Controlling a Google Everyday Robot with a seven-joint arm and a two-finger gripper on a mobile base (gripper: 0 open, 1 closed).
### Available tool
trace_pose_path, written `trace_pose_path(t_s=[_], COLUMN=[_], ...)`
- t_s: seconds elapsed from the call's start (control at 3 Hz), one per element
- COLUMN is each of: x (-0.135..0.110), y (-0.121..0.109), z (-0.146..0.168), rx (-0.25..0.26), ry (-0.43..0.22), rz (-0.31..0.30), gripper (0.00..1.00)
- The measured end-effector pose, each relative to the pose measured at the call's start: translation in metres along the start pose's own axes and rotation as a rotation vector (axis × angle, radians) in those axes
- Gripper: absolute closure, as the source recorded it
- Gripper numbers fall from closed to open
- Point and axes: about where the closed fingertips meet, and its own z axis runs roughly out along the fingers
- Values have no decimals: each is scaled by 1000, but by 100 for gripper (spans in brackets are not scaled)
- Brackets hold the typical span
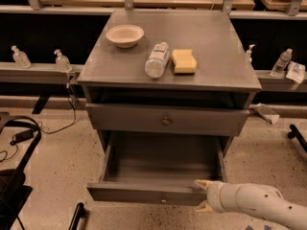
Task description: Open middle drawer
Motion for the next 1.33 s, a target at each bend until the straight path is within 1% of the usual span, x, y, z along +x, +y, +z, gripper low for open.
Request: trace_pose_path(t_s=[0.33,0.67,1.0,1.33], x=[9,16,10,0], y=[1,11,33,49], z=[16,25,27,19], rx=[-14,-35,-57,-65], ry=[2,1,-23,-47], rz=[21,47,62,57], gripper=[40,40,39,39])
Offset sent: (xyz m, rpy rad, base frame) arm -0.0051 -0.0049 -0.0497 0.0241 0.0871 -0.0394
